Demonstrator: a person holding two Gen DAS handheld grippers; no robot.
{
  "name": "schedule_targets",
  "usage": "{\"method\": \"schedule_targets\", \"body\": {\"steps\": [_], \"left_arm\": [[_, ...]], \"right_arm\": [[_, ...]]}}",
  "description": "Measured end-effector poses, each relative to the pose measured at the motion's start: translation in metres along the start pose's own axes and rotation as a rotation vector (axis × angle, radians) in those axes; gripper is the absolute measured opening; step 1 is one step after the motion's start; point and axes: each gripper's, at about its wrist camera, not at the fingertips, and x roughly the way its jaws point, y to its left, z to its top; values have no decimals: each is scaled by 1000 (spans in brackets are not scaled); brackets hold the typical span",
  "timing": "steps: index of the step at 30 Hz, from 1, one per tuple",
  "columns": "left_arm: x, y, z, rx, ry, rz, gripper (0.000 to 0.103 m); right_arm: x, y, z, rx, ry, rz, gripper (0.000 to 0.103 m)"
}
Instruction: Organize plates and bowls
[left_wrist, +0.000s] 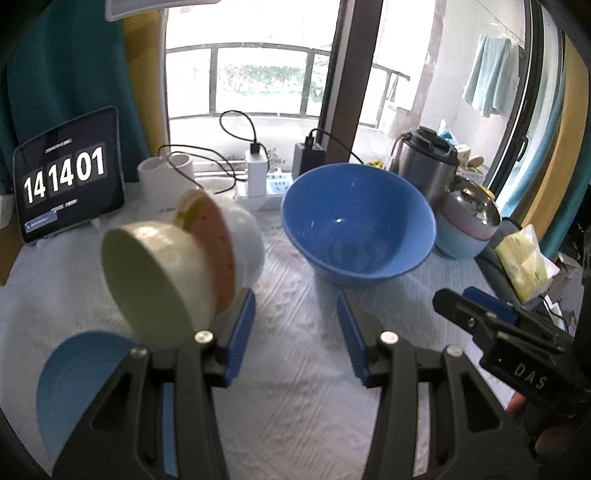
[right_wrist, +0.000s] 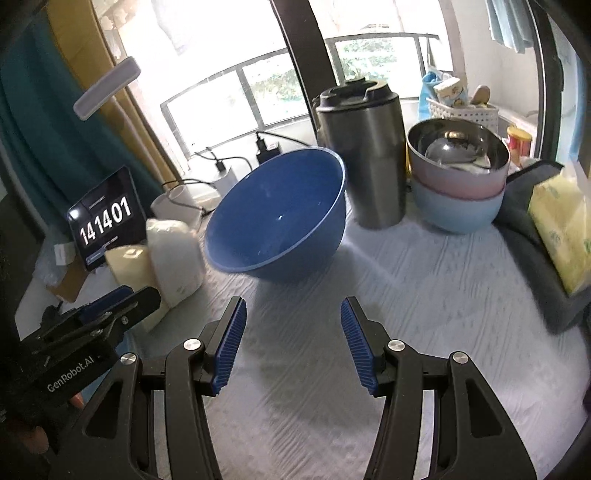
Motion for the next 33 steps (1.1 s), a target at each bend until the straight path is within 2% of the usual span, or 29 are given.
{"method": "schedule_targets", "body": {"steps": [8,13,19,29,31,33], "left_arm": [[22,-10,14,24,-27,12,48],[36,-15,19,48,-41,38,48],[54,-19,20,56,-28,59,48],[72,-29,21,76,-20,98,48],[75,-30,19,80,-13,101,48],[77,-31,18,83,-8,104,48]], "right_arm": [[19,-11,20,7,-31,-33,57],[31,-21,25,42,-33,-25,57],[40,-30,26,66,-53,-38,57],[57,-46,23,99,-31,-77,57],[59,-46,21,92,-32,-86,53],[64,-45,19,81,-16,-102,37]]}}
